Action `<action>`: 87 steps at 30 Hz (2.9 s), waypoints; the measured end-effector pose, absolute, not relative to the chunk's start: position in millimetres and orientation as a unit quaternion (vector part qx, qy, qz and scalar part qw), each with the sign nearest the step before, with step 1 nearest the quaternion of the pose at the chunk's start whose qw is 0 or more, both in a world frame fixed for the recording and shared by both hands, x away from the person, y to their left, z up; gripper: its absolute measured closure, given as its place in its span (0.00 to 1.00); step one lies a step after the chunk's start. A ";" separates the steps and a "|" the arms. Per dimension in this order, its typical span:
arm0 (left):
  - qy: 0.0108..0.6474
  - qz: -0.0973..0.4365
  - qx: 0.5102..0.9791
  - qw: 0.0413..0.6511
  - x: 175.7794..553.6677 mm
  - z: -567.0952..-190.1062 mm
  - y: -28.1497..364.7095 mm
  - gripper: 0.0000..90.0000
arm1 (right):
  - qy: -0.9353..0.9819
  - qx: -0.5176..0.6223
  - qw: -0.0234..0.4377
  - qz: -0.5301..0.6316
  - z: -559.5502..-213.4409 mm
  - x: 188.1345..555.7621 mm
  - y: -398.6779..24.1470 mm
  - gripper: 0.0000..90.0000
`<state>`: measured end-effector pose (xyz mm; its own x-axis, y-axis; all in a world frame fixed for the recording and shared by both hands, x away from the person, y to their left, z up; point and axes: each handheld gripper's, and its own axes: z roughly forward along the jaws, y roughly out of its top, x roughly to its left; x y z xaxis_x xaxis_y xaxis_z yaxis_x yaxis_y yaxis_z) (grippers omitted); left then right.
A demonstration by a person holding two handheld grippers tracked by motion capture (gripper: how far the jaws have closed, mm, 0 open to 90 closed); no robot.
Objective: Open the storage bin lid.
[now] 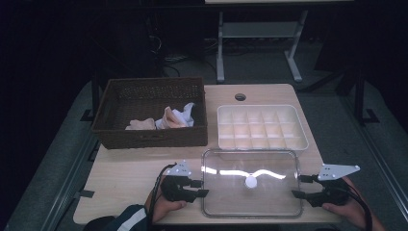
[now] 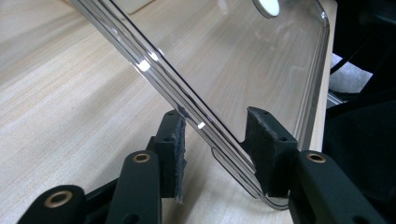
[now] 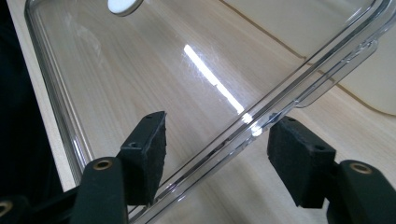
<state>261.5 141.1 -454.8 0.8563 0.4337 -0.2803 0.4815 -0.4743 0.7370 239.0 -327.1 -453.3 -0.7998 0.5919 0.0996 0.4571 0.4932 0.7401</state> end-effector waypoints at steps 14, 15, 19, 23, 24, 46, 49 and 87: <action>0.247 -0.031 0.875 0.414 241.7 -459.0 131.0 0.60 | 0.859 0.310 0.080 0.400 -457.1 224.0 -334.5 0.40; 0.250 -0.024 0.880 0.404 242.2 -460.2 130.0 0.58 | 0.859 0.311 0.080 0.399 -458.3 224.6 -334.5 0.38; 0.275 -0.008 0.877 0.393 246.0 -465.2 131.0 0.44 | 0.866 0.329 0.107 0.361 -465.4 227.4 -329.1 0.40; 0.238 0.020 0.893 0.381 243.4 -465.9 127.0 0.49 | 0.868 0.329 0.101 0.359 -467.1 228.4 -323.8 0.42; 0.228 0.022 0.895 0.382 242.0 -466.3 125.0 0.49 | 0.869 0.330 0.102 0.355 -466.5 228.7 -322.8 0.42; 0.205 0.021 0.894 0.398 259.2 -469.4 80.6 0.53 | 0.842 0.415 0.180 0.295 -459.7 236.7 -344.2 0.58; 0.203 0.020 0.893 0.401 263.1 -470.1 73.6 0.53 | 0.835 0.425 0.188 0.295 -460.0 239.2 -345.3 0.67; 0.219 0.085 0.900 0.368 306.7 -454.3 190.0 0.33 | 0.874 0.287 0.114 0.376 -409.0 296.0 -202.2 0.34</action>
